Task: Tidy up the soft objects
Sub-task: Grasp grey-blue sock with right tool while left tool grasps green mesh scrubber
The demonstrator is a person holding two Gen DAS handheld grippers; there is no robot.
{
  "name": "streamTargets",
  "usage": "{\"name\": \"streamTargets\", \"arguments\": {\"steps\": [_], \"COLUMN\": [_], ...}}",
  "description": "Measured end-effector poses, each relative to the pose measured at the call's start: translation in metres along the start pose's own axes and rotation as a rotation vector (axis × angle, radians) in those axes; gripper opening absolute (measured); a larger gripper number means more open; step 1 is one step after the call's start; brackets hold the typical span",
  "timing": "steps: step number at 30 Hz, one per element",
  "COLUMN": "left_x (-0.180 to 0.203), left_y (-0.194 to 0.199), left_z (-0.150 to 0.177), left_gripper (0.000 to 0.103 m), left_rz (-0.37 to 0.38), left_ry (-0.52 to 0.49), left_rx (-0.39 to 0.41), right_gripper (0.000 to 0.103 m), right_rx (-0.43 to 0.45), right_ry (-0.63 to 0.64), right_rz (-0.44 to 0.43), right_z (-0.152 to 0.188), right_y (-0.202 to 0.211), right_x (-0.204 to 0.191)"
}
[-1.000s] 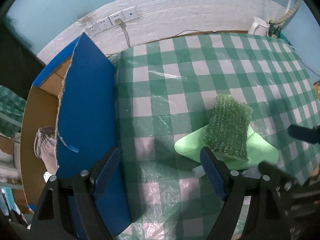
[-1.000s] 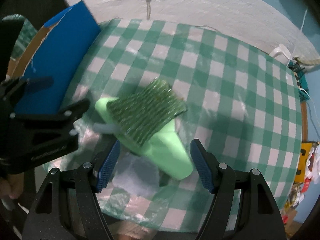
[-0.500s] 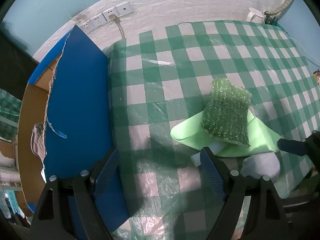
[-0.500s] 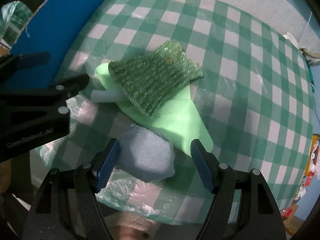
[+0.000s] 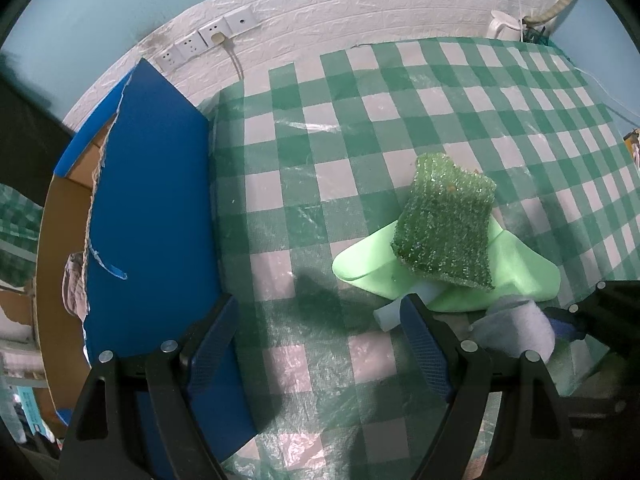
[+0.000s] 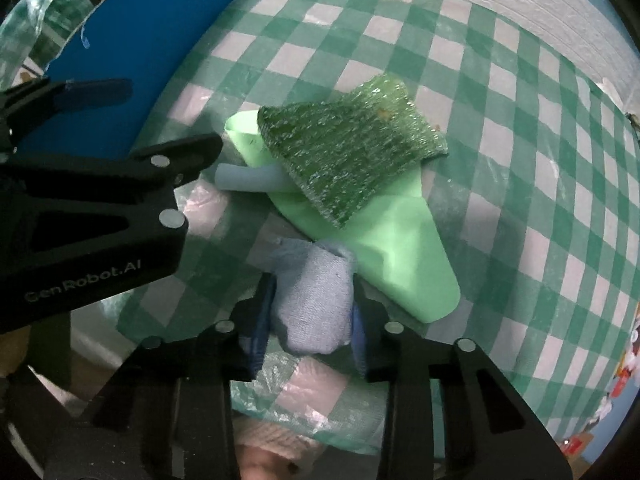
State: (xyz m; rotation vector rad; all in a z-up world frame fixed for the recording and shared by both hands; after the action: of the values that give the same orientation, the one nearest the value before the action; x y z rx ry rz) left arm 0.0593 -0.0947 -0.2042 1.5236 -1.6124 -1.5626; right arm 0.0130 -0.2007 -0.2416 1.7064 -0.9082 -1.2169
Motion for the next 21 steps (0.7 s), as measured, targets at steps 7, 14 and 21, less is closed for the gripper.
{"name": "streamTargets", "arguments": {"steps": [7,14,21], "left_x": [-0.001,0.005,0.024], "left_y": [0.001,0.005,-0.001], "left_z": [-0.003,-0.013,-0.034], "left_gripper": [0.084,0.087,0.088], "left_rz": [0.008,0.093,0.148], "left_ry": [0.020,0.038,0.015], "left_rx": [0.001,0.010,0.012], "right_gripper": [0.031,0.031,0.031], "right_rx": [0.063,0.130,0.165], "right_ry": [-0.039,-0.118,-0.220], "right_rz": [0.003,0.035,0.040], "right_z": [-0.002,-0.012,-0.021], "right_y": [0.023,0.047,0.054], "right_x": [0.018,0.047,0.091]}}
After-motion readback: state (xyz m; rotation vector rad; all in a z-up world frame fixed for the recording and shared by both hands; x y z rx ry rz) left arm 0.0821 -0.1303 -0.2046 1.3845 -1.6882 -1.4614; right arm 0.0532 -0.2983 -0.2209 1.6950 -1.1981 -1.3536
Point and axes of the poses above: each gripper's, at about its wrist camera, not at the fingertips, and y roughly against the way its jaws point, x to its right, z to its underside, the point moved 4 cm from there along -y, roughly the way its jaws point, and after that the axes turned 11 degrees about -z, right-handed, at the moved point
